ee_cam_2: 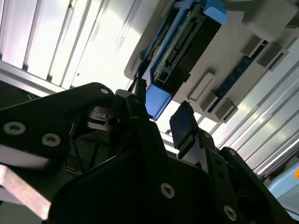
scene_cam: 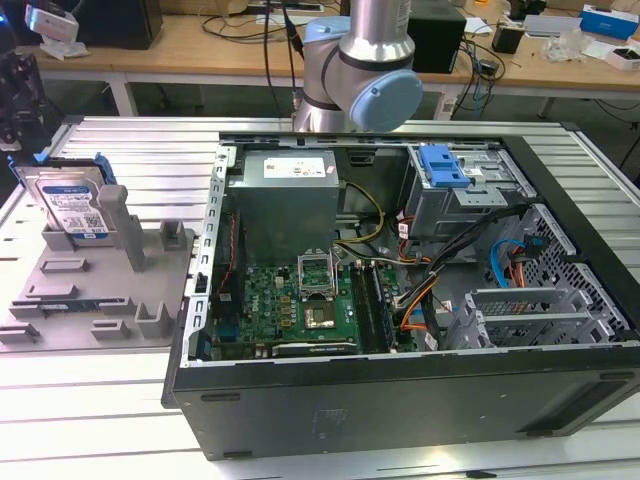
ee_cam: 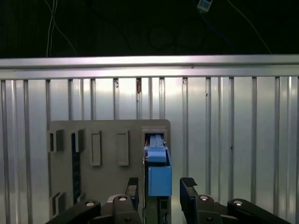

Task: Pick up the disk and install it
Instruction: 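Pick up the disk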

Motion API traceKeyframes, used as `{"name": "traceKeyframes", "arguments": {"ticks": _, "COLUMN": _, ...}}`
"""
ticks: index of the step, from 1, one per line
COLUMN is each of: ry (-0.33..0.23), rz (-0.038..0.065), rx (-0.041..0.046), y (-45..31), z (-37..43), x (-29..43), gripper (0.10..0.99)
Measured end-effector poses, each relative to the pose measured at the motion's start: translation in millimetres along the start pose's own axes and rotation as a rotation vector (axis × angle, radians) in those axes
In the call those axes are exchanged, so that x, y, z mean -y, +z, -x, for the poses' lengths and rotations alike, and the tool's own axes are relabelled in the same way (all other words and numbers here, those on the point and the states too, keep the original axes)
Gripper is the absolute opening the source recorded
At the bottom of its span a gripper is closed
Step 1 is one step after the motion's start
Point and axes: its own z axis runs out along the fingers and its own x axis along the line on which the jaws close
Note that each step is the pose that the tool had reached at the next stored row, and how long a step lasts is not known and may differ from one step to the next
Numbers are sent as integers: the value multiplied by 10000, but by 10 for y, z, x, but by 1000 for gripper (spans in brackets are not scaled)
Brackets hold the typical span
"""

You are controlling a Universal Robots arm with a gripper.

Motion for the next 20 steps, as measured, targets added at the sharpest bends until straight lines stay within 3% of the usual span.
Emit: {"name": "traceKeyframes", "arguments": {"ticks": 20, "ry": -1, "rz": 3, "rx": 0, "y": 189, "z": -9, "x": -2, "gripper": 482}}
